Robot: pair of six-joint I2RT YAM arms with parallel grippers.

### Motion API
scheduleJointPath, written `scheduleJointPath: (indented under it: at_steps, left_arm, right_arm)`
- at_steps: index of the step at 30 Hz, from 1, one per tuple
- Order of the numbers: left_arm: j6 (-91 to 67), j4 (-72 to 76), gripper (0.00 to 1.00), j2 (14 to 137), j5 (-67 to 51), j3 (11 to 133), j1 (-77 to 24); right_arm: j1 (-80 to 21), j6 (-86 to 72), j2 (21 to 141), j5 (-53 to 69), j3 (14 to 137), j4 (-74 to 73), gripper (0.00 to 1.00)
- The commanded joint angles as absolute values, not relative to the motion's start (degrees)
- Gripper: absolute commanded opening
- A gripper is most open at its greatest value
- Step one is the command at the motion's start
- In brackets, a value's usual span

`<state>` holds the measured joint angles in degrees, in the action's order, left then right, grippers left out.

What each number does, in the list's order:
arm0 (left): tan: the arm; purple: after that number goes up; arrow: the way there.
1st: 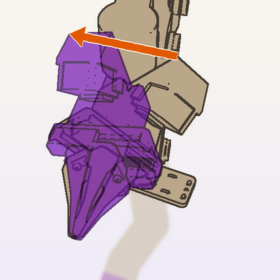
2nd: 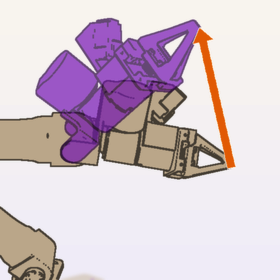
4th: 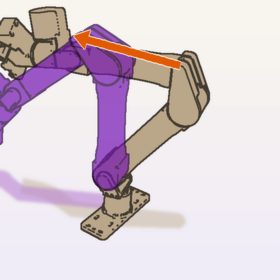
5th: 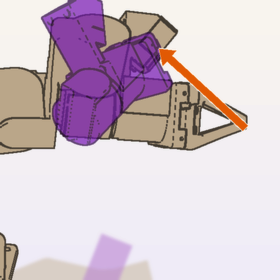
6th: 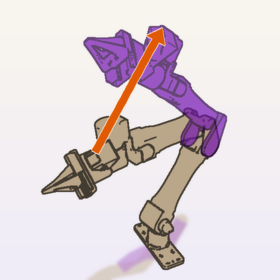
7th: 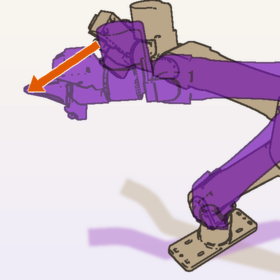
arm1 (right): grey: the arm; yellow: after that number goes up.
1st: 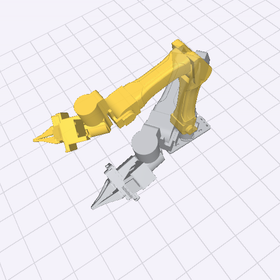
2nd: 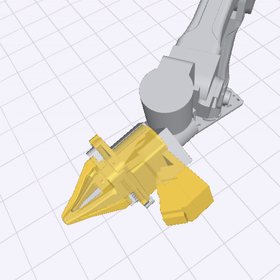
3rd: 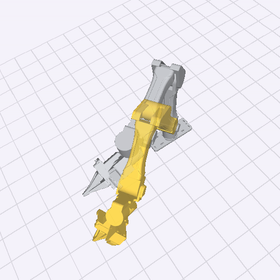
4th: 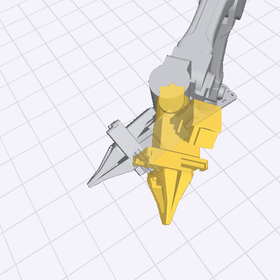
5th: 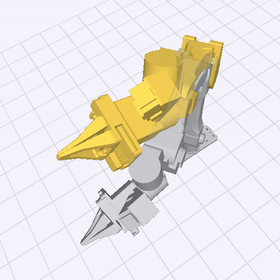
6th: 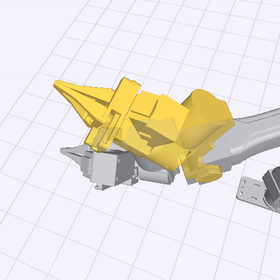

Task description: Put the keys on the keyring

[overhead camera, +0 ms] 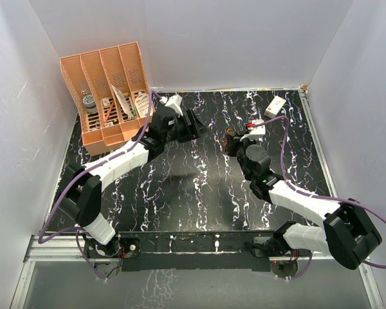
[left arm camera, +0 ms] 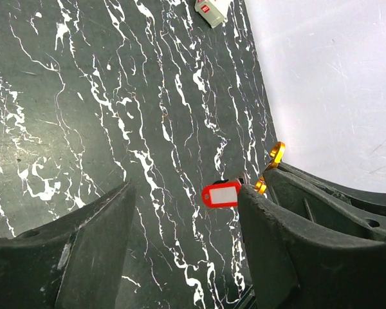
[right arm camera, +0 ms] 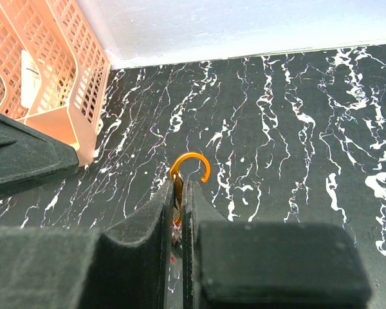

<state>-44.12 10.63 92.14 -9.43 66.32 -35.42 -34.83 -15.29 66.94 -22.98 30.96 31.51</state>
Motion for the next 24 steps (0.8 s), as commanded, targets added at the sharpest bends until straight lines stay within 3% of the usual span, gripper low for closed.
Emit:
scheduleJointPath:
  at_steps: [1,24]
  left_arm:
    - [-44.0,11.1,0.63,89.3,-9.0,65.8,-35.2]
    - [-43.8,11.9,0.63,89.5,-9.8,65.4,-34.9]
  right_arm:
    - [-35.1,-14.7,66.2,-23.6,32.6,34.4,0.00]
    - [-35.2,-14.8,67.1,-22.9,33.0,34.4,0.00]
